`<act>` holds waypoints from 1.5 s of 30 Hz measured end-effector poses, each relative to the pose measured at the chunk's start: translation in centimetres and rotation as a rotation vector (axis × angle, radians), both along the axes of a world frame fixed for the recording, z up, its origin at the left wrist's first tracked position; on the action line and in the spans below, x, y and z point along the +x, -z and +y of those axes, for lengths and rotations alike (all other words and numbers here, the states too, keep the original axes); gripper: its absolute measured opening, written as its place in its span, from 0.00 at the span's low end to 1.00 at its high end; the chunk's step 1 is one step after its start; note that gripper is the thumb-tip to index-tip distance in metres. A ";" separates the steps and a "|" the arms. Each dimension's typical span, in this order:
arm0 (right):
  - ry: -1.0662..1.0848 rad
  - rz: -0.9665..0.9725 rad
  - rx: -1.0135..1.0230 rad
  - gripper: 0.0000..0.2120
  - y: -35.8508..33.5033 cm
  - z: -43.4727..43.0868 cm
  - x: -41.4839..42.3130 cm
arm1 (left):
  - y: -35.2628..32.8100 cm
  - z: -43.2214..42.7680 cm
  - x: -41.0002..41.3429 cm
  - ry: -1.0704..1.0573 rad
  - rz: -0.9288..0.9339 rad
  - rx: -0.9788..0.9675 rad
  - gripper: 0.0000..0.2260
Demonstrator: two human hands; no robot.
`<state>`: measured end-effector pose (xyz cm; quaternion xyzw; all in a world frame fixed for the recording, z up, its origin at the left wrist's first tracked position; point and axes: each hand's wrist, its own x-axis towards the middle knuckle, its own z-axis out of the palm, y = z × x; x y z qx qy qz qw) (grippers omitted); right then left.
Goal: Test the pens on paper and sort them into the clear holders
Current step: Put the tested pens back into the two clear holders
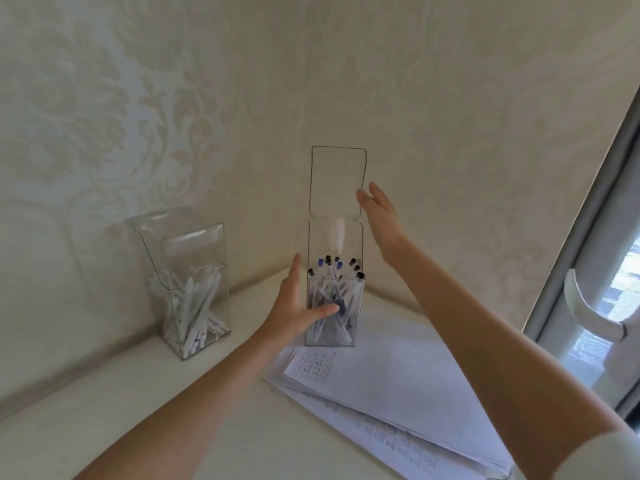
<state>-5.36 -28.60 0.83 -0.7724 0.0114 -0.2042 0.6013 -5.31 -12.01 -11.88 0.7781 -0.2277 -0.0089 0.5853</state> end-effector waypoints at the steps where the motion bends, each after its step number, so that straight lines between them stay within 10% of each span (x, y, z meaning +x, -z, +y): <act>1: -0.040 0.018 -0.033 0.29 -0.1 0.2 0.2 | 0.2 -0.4 0.0 0.010 -0.015 0.022 0.51; 14: -0.130 -0.138 -0.480 0.47 7.0 -1.0 -6.0 | 1.1 -0.9 0.6 0.016 -0.047 0.036 0.49; 28: -0.185 0.019 0.023 0.22 12.6 2.4 -3.8 | 2.5 1.8 -1.5 -0.060 -0.123 -0.001 0.36; 34: -0.310 0.055 0.067 0.16 12.3 5.1 -1.3 | 3.3 9.3 -5.5 -0.714 -0.243 0.156 0.12; 38: -0.335 0.099 0.071 0.22 12.2 7.4 0.7 | 3.7 13.1 -5.1 -1.029 -0.290 0.178 0.23; 45: -0.419 0.158 0.100 0.28 13.2 10.9 3.9 | 4.2 14.2 -2.4 -0.750 -0.363 0.069 0.37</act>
